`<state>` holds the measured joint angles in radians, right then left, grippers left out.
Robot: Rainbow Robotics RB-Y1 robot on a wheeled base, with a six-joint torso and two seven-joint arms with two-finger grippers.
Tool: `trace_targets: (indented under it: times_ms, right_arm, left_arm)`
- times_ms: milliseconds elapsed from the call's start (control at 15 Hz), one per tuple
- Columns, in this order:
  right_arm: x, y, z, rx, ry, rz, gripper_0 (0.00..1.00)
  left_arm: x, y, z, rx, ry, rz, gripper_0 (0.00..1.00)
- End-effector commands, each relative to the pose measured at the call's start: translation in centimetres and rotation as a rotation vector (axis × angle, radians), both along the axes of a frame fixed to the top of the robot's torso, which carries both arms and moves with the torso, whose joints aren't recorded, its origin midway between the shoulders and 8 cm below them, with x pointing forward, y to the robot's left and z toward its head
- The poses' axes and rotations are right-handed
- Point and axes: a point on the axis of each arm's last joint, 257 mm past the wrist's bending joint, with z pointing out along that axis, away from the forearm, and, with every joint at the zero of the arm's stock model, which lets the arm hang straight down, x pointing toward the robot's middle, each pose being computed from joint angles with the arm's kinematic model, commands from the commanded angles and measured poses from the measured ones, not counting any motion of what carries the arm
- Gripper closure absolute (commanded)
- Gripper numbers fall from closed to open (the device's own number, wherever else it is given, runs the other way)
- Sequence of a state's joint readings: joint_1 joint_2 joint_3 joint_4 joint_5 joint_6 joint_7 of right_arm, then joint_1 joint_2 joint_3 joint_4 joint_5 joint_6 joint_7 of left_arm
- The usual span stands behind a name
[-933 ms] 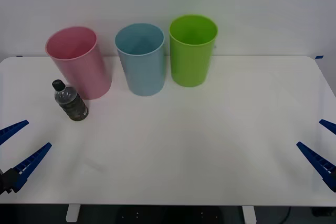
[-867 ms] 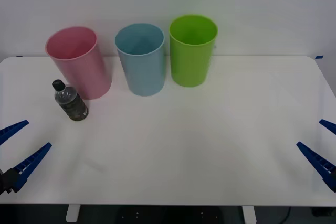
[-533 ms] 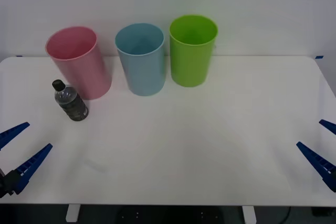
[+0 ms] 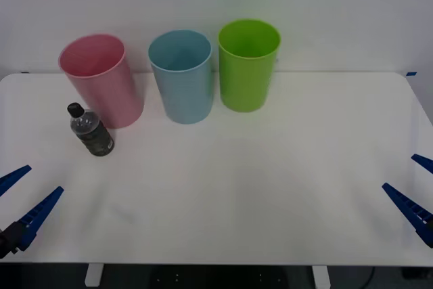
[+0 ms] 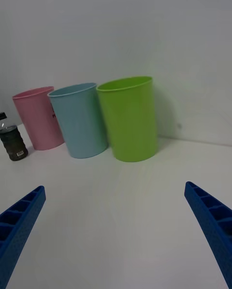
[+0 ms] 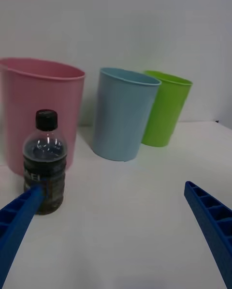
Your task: Grasp the object on the table and drop it into the matching bin: aluminum can to the light blue bin, PET bottle to the pink bin.
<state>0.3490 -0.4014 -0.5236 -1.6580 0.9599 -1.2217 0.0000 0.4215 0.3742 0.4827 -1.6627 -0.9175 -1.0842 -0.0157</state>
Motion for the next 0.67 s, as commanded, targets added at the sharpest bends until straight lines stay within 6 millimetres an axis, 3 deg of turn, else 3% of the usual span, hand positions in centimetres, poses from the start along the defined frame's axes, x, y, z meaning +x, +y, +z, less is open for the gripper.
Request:
trace_targets:
  times_ms: [67, 467, 667]
  right_arm:
    - [0.0, 0.0, 0.0, 0.0, 0.0, 0.0, 0.0]
    - [0.0, 0.0, 0.0, 0.0, 0.0, 0.0, 0.0]
    - [0.0, 0.0, 0.0, 0.0, 0.0, 0.0, 0.0]
  left_arm:
    - [0.2, 1.1, -1.4, -0.002, 0.037, 0.067, 0.0]
    - [1.2, 4.0, -3.3, -0.009, 0.088, 0.219, 0.0]
    - [1.6, 4.2, -3.9, -0.02, 0.1, 0.25, 0.0]
